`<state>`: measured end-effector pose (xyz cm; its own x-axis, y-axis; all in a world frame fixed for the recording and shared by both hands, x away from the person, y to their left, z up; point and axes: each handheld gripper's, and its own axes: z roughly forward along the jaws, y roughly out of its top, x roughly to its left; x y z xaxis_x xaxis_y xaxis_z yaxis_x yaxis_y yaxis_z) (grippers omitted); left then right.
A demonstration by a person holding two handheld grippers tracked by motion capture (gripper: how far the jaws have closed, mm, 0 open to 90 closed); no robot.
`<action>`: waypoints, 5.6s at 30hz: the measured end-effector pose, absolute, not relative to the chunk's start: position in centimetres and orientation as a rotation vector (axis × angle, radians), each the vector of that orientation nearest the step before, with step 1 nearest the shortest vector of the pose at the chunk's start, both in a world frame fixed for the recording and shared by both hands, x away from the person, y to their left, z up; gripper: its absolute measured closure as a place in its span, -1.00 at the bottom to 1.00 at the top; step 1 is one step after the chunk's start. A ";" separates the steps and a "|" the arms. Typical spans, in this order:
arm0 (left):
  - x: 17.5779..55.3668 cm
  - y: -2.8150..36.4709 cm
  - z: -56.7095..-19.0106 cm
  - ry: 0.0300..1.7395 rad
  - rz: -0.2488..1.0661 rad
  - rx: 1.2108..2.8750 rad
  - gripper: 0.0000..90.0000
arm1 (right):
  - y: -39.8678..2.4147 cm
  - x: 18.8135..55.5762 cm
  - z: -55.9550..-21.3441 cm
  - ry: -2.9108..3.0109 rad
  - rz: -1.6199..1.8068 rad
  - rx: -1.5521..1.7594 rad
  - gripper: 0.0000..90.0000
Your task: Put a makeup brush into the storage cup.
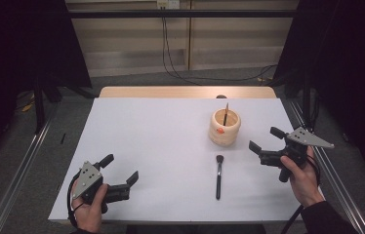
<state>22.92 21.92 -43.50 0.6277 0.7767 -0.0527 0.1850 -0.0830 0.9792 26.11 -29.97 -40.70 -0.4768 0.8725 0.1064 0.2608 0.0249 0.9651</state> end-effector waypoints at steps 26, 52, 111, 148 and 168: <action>21.8 22.8 -43.3 0.824 0.615 1.594 -0.97 | -31.9 19.7 -43.1 1.700 1.431 1.172 -0.99; 21.9 22.9 -43.4 0.820 0.602 1.596 -0.97 | -31.5 19.8 -42.6 1.695 1.466 1.104 -0.99; 22.0 22.8 -43.4 0.810 0.615 1.607 -0.97 | -26.0 29.0 -39.0 2.082 1.361 1.038 -0.80; 22.1 22.8 -43.4 0.808 0.613 1.608 -0.97 | -22.6 31.8 -39.4 2.674 0.833 1.199 -0.59; 22.1 22.8 -43.4 0.805 0.609 1.612 -0.97 | -19.5 33.1 -41.0 2.796 0.526 1.287 -0.38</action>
<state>22.11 22.81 -43.42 0.6271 0.7779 -0.0407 0.1723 -0.0875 0.9812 33.13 -19.47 -40.98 -0.6601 0.7413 0.1216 0.7348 0.6036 0.3094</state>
